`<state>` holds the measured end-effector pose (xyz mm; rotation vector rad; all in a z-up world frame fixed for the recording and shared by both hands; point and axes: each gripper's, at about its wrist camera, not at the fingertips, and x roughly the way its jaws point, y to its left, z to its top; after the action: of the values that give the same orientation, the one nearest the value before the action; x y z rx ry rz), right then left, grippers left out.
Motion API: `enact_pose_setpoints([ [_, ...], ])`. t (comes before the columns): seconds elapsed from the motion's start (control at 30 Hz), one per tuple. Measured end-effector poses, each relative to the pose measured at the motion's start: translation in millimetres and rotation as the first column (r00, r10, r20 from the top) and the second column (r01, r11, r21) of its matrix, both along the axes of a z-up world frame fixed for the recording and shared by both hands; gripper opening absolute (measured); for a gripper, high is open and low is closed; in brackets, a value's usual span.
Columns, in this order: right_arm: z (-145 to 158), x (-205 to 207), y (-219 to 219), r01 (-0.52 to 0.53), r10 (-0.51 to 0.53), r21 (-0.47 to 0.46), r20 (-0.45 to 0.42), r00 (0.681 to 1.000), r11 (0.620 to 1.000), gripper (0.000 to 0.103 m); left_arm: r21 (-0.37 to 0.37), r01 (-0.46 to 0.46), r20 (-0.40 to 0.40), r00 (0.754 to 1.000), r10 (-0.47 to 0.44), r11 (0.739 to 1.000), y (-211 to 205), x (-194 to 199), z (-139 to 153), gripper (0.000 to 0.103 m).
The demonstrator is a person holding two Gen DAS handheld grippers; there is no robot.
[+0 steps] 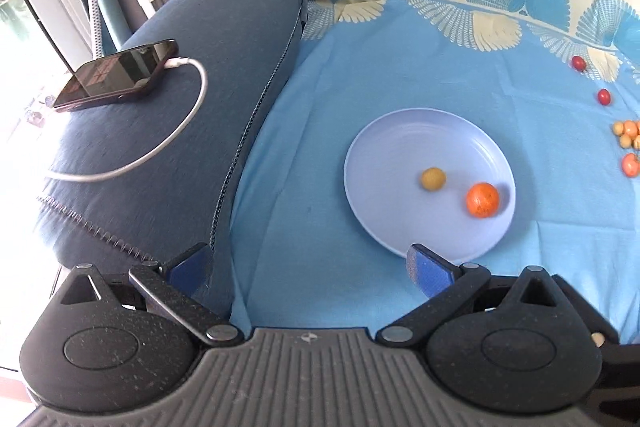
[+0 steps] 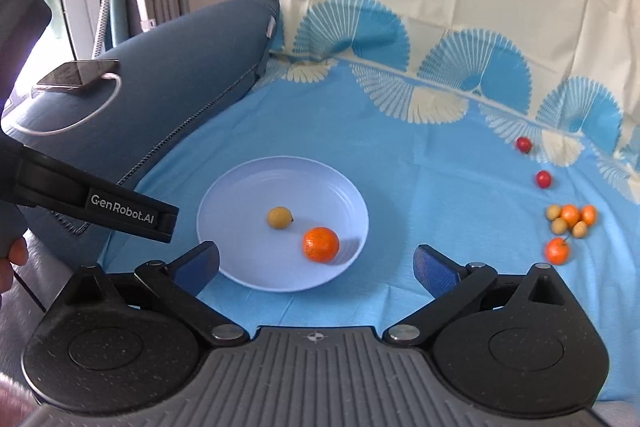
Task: Organize fruits
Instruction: 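Open both tools to drop the longan and mandarin onto the plate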
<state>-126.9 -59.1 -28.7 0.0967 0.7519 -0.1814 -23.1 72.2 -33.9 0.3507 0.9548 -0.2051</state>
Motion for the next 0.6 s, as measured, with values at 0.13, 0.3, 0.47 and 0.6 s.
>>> enact_pose_setpoints([
  [0.13,11,-22,3,0.016,-0.016,0.003,0.028,0.999,1.0,0.102,0.004,0.014,0.031,0.999,-0.014,1.0,3,-19,8,0.103],
  [0.3,24,-43,5,0.024,-0.022,-0.012,0.082,0.996,1.0,0.102,0.002,0.023,0.085,0.996,-0.023,1.0,7,-40,23,0.103],
  [0.47,33,-57,9,0.027,-0.024,-0.019,0.117,0.993,0.999,0.102,-0.005,0.037,0.127,0.991,-0.036,0.999,6,-58,35,0.103],
  [0.6,38,-65,11,0.031,-0.027,-0.029,0.137,0.99,0.999,0.102,-0.014,0.058,0.145,0.988,-0.055,0.998,5,-66,42,0.103],
])
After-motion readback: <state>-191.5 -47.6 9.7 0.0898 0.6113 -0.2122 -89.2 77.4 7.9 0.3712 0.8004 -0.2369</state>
